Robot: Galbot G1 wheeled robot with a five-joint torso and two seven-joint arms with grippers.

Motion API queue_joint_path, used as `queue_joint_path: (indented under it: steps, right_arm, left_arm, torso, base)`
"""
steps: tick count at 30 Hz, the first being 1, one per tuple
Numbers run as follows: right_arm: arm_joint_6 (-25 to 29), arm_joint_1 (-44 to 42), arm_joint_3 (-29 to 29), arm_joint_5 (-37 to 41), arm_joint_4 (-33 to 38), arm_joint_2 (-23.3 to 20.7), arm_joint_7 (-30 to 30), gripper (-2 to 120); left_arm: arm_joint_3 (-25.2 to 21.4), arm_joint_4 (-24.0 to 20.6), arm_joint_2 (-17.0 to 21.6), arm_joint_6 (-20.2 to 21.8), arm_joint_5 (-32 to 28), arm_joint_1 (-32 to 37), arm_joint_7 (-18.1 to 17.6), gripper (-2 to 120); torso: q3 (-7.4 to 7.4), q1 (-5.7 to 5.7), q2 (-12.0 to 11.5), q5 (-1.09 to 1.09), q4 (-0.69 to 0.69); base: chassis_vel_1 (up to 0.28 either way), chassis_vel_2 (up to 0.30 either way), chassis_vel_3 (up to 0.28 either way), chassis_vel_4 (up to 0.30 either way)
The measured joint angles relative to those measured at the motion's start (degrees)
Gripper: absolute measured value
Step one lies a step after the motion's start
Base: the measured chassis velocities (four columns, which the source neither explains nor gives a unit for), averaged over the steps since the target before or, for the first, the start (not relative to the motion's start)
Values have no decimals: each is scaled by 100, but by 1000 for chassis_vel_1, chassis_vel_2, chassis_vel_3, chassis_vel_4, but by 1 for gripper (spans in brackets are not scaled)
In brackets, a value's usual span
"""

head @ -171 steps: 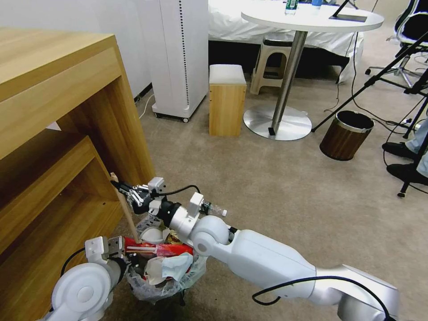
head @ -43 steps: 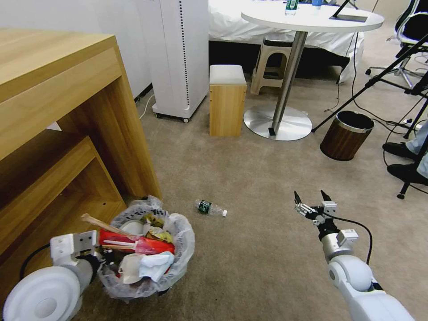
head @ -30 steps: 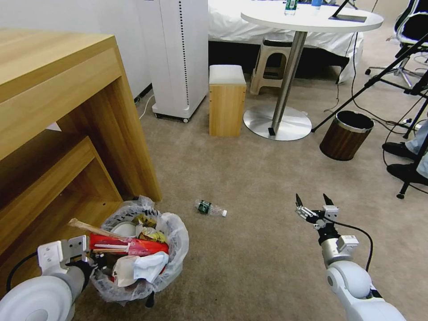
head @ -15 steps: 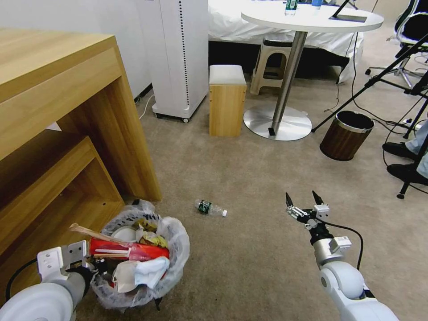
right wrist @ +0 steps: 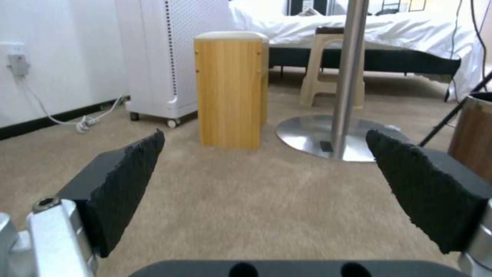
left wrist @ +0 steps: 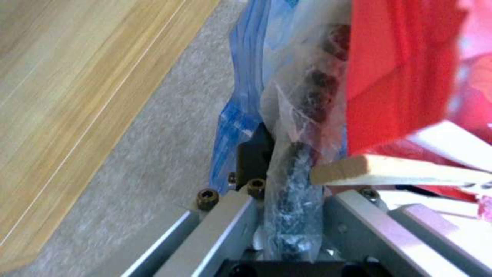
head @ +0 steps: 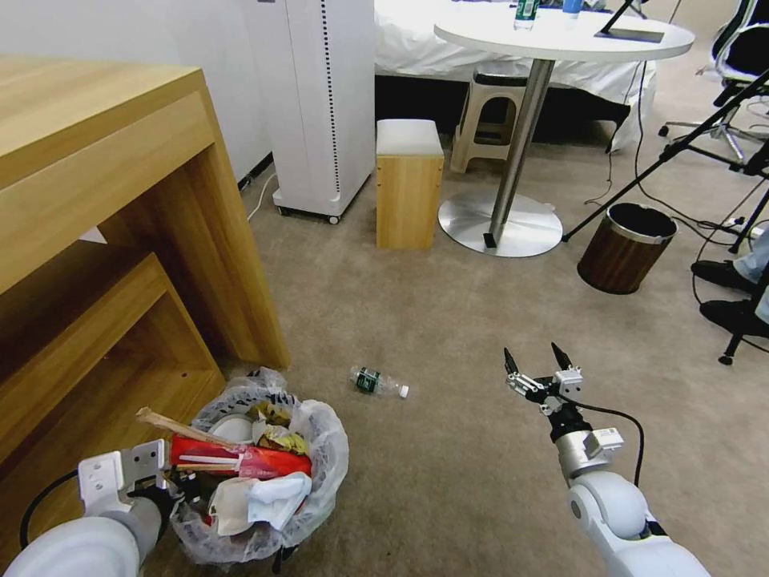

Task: Pick up the trash bin and place the garbage on the floor into it.

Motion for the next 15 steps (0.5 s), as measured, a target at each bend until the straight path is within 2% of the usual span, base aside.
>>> queue_joint_path:
  steps: [9, 15]
  right_arm:
    - [153, 38, -98, -73, -127, 12, -22, 100]
    - [346, 118, -206, -145, -165, -8, -48, 100]
  left_arm:
    - [193, 37, -55, 1, 115, -29, 20, 0]
    - [212, 22, -80, 1, 147, -5, 22, 0]
  torso:
    - [0, 0, 0, 0, 0]
    - [1, 1, 0, 0, 0]
  base:
    - [-185, 168, 157, -167]
    - [-202, 199, 211, -213]
